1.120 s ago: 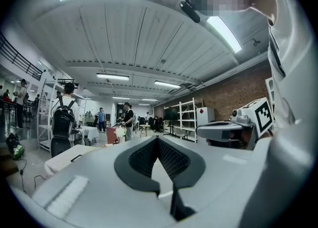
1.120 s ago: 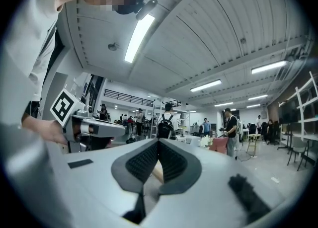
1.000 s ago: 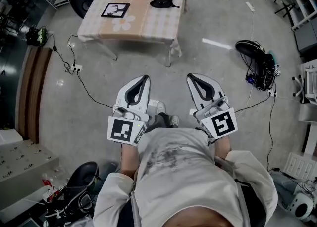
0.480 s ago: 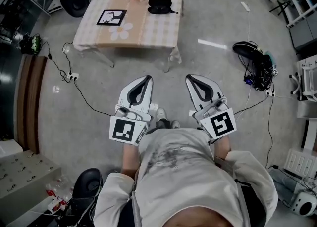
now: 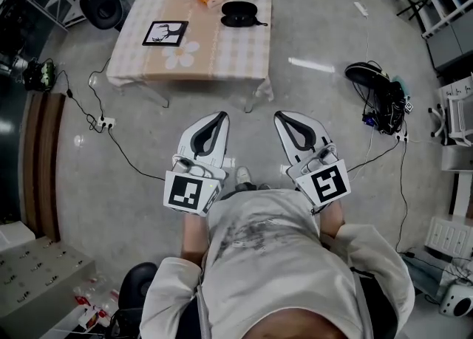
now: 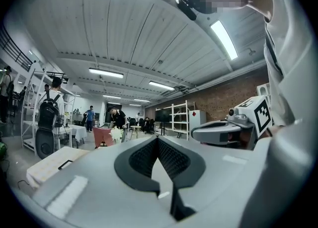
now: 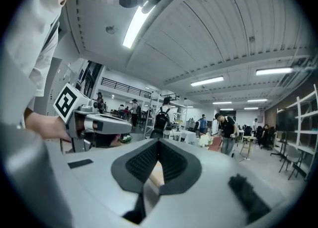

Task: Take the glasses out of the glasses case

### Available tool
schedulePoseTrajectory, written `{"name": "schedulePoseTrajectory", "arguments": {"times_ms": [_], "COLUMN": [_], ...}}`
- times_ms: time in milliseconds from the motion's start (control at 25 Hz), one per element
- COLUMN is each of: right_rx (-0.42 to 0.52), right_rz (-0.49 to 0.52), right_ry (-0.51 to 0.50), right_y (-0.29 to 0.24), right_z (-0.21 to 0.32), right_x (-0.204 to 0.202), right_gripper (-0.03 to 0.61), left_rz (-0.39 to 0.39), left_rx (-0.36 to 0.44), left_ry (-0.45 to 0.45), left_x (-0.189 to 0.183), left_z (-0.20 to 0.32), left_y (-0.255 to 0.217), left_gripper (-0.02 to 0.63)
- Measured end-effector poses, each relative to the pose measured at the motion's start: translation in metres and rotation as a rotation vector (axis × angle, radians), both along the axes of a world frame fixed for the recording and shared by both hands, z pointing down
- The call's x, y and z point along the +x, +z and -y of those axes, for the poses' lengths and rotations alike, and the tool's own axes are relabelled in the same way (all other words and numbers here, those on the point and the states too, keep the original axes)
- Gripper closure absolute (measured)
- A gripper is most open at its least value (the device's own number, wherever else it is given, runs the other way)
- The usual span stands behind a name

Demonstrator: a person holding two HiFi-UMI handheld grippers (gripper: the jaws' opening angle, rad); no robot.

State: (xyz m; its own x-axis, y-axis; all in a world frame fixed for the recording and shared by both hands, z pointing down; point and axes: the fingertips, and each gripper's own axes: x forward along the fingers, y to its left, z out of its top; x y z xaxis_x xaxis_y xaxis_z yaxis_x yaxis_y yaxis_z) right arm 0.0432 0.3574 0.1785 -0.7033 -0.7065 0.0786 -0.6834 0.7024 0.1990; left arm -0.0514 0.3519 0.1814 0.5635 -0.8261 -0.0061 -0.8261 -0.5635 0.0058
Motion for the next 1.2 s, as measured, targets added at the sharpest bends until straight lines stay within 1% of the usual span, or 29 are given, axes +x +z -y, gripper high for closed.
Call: {"name": "schedulePoseTrajectory", "arguments": {"times_ms": [280, 560, 840, 1200], "right_rx": [-0.011, -0.032, -0.047, -0.027], "right_rz": [-0.017, -0.041, -0.034, -0.017], "right_ry": [0.035, 0.051, 0.017, -0.041], "right_y": [0.005, 0.012, 0.020, 0.016], "right_z": [0.009, 0.028, 0.059, 0.113], "right_x": [-0.012, -0.010, -0.006, 0.004], "right_gripper": [0.561, 0.561, 0.561, 0.561], "left_rz": [0.002, -0.015, -0.009, 0.011], "left_rx": [-0.022, -0.041, -0.056, -0.055], "left_ry": [0.035, 0.034, -0.009, -0.048], "left_x": [-0.008, -0.009, -0.008, 0.005], "left_z": [0.011, 0.027, 0.054, 0.100], "left_y": [0.008, 0.013, 0.021, 0.019], "left_gripper": [0.606, 0.606, 0.606, 0.606]}}
